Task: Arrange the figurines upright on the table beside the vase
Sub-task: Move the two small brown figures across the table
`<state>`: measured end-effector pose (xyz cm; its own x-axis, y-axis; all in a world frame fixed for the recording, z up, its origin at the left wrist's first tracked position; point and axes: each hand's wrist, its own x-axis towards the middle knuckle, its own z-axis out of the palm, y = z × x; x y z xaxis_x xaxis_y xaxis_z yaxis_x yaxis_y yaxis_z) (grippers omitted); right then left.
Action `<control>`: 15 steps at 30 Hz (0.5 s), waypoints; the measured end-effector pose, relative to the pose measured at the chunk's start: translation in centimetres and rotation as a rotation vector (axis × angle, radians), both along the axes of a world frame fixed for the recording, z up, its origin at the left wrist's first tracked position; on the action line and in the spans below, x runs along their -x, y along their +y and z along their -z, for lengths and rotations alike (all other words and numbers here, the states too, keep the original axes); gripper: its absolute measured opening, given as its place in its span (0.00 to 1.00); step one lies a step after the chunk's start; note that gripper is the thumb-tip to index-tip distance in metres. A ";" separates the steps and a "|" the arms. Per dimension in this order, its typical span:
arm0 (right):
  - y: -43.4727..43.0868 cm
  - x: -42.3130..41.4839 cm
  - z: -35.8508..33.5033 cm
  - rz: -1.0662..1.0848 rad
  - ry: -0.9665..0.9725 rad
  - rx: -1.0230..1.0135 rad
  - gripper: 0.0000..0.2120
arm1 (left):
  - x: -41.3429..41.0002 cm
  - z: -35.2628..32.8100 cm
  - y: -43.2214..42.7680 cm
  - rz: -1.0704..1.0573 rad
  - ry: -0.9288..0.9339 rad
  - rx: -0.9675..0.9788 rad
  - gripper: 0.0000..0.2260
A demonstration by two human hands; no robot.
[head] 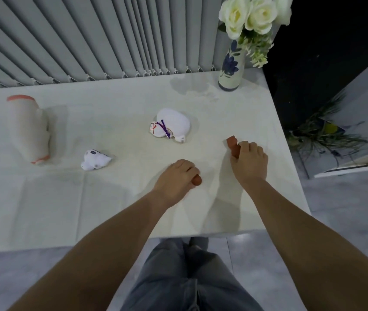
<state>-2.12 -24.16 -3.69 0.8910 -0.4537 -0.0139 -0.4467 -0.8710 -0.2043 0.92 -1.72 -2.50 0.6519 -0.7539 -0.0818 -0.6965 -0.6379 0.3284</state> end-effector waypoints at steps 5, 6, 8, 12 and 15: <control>0.0 -0.3 0.1 0.014 0.005 -0.036 0.13 | -0.7 0.0 -0.4 -0.174 0.179 0.152 0.11; 0.0 -0.4 -0.1 0.016 -0.005 -0.042 0.13 | -1.0 -0.3 -0.6 -0.267 0.256 0.214 0.11; 0.0 -0.6 -0.4 0.015 -0.035 -0.033 0.14 | -1.5 -1.0 -1.2 -0.480 0.432 0.336 0.11; 0.2 -1.5 -1.4 0.013 -0.058 -0.005 0.15 | -3.1 -2.0 -1.9 -0.746 0.856 0.685 0.12; 0.5 -2.4 -1.8 0.023 -0.052 -0.075 0.17 | -3.8 -2.5 -2.1 -0.774 1.251 1.004 0.11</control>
<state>0.26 -23.64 -1.85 0.8807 -0.4736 -0.0023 -0.4536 -0.8421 -0.2919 4.75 -3.77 0.00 0.7638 -0.4026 -0.5045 0.5823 0.0924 0.8077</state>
